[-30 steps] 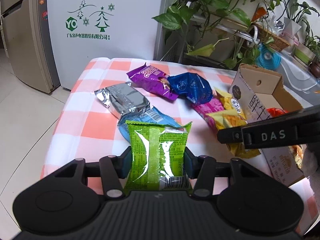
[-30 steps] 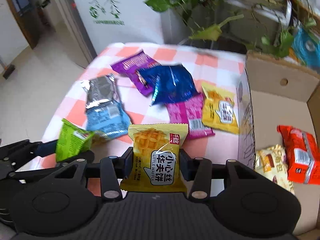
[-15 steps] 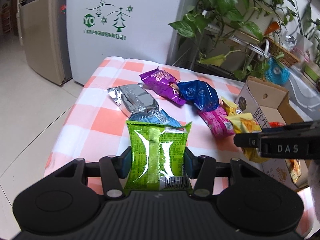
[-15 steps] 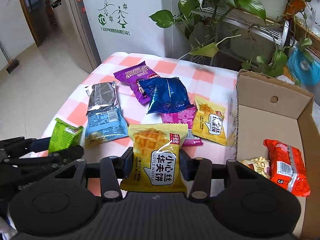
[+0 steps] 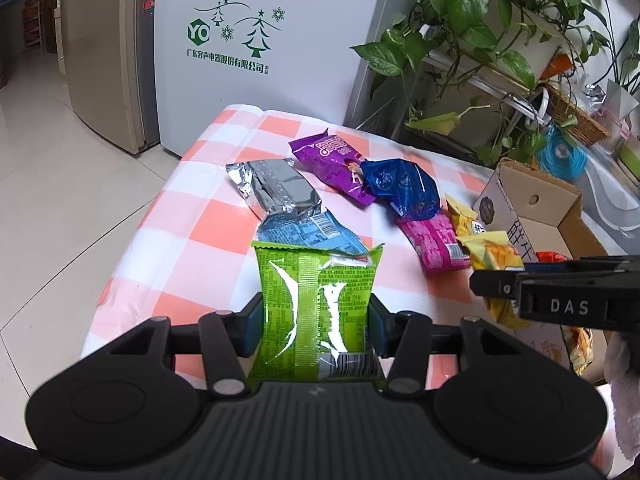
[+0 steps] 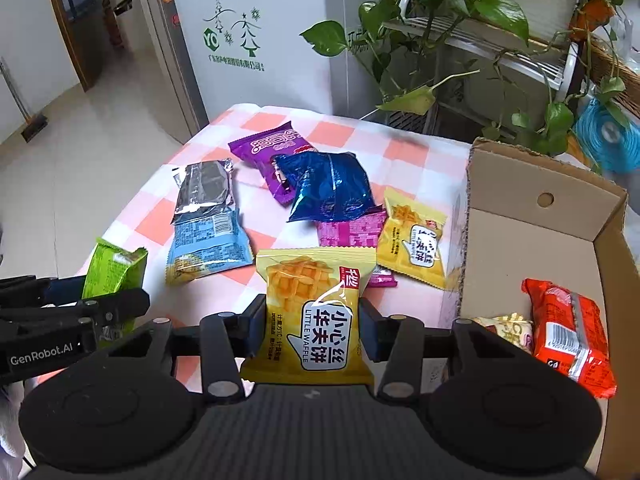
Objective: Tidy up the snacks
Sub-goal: 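Lift green bag with left tool while right tool lifts waffle bag toward box, then lower both bags into the cardboard box and open both grippers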
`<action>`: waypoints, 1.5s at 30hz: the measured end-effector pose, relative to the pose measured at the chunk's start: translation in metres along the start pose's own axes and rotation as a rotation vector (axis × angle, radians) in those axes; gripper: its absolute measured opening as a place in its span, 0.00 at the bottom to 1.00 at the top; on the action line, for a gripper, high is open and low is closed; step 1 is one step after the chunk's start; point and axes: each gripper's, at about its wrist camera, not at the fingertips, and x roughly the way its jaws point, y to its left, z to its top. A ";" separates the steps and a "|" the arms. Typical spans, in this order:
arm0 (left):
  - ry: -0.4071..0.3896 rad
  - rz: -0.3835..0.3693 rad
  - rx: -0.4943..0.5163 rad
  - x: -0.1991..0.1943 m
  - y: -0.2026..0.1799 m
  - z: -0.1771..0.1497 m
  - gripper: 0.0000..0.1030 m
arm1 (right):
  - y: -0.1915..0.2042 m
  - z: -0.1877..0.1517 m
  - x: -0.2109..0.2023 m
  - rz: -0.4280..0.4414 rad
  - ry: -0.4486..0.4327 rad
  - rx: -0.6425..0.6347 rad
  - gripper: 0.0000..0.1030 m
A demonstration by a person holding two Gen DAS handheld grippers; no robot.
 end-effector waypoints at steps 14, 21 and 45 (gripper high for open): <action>-0.049 -0.072 0.076 -0.013 -0.054 0.020 0.49 | -0.049 0.016 -0.047 0.004 -0.148 0.080 0.52; -0.057 -0.133 0.109 -0.014 -0.091 0.026 0.49 | -0.076 0.016 -0.066 -0.009 -0.202 0.124 0.52; -0.001 -0.285 0.276 0.009 -0.208 0.008 0.49 | -0.136 0.011 -0.085 -0.083 -0.244 0.282 0.52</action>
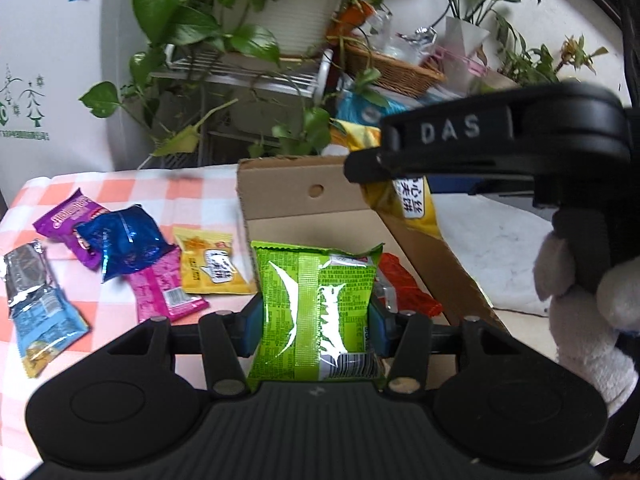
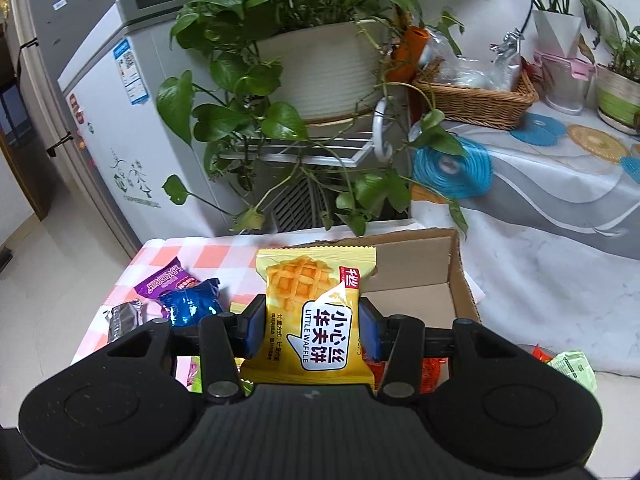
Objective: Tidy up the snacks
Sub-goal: 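Lower both bags into the cardboard box and open both grippers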
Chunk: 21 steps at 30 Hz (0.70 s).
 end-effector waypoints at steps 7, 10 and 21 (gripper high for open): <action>-0.006 -0.013 0.020 0.007 -0.007 0.005 0.58 | -0.006 0.002 0.004 -0.019 0.004 0.034 0.56; -0.027 -0.025 0.030 0.002 -0.007 0.006 0.66 | -0.007 0.003 0.004 -0.018 -0.003 0.046 0.59; -0.027 0.024 0.008 -0.012 0.017 0.005 0.75 | -0.001 0.004 0.006 0.020 -0.012 0.041 0.69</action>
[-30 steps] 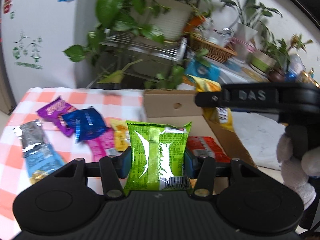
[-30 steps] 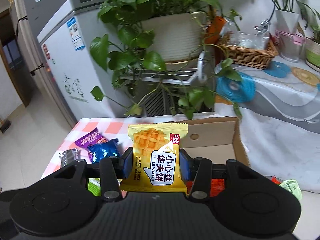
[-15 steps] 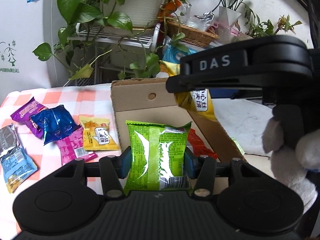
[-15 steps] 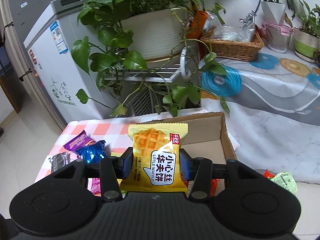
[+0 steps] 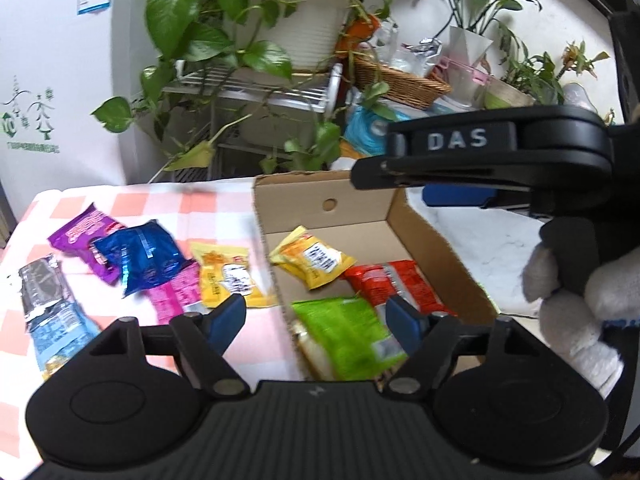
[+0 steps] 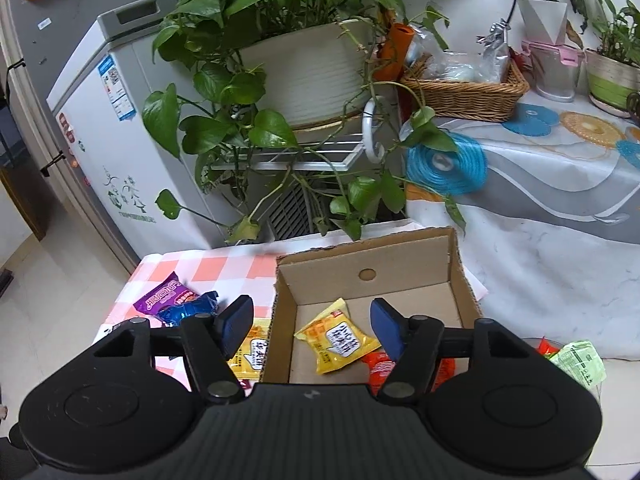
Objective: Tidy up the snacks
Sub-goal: 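Lower both bags into the cardboard box and open both grippers, then move both open tools back over the snack bags on the table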
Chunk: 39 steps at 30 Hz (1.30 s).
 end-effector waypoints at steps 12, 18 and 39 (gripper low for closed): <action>0.027 0.105 -0.027 -0.015 0.062 -0.014 0.77 | 0.025 -0.002 0.010 0.067 0.005 -0.059 0.73; 0.048 0.151 -0.061 -0.022 0.101 -0.018 0.77 | 0.044 -0.005 0.019 0.093 0.026 -0.108 0.73; 0.118 0.279 -0.253 -0.012 0.207 -0.027 0.80 | 0.093 -0.014 0.065 0.191 0.111 -0.211 0.76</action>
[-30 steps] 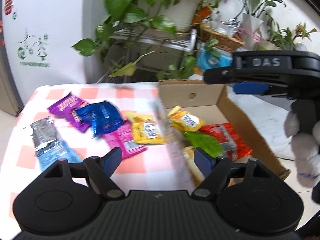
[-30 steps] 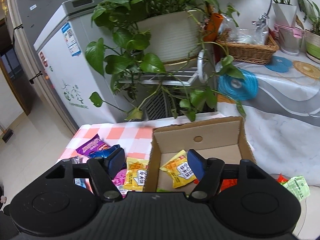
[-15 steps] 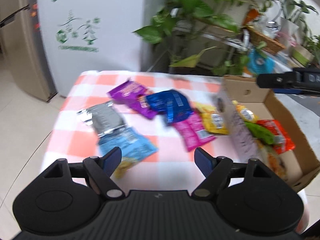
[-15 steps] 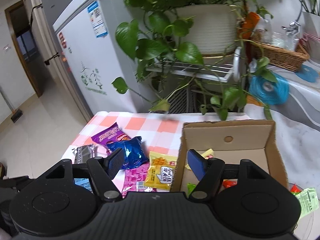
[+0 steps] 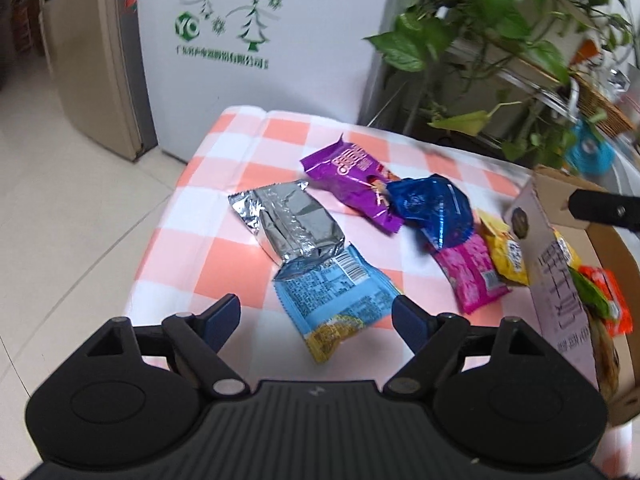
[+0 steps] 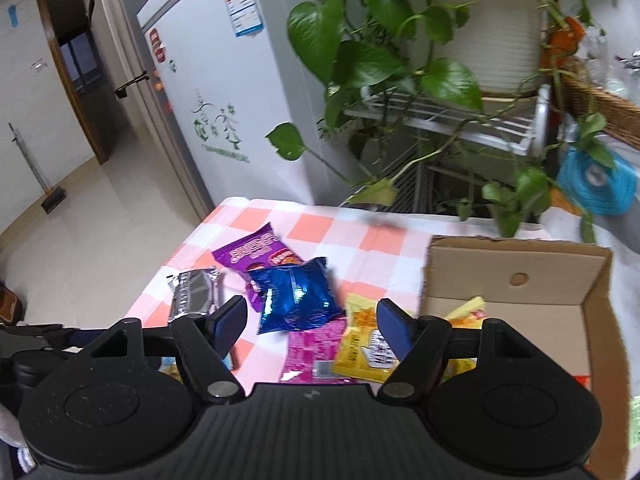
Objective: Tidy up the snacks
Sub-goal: 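Move both open tools back over the snack bags on the table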
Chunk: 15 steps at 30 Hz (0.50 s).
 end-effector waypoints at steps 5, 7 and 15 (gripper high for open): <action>0.004 -0.008 -0.033 0.019 -0.002 0.007 0.81 | 0.010 0.006 0.026 0.023 0.019 -0.040 0.77; 0.013 -0.014 -0.042 0.028 -0.003 0.009 0.81 | 0.013 0.007 0.037 0.023 0.030 -0.060 0.77; 0.041 0.000 -0.064 0.057 -0.010 0.014 0.85 | 0.016 0.017 0.074 0.017 0.061 -0.095 0.82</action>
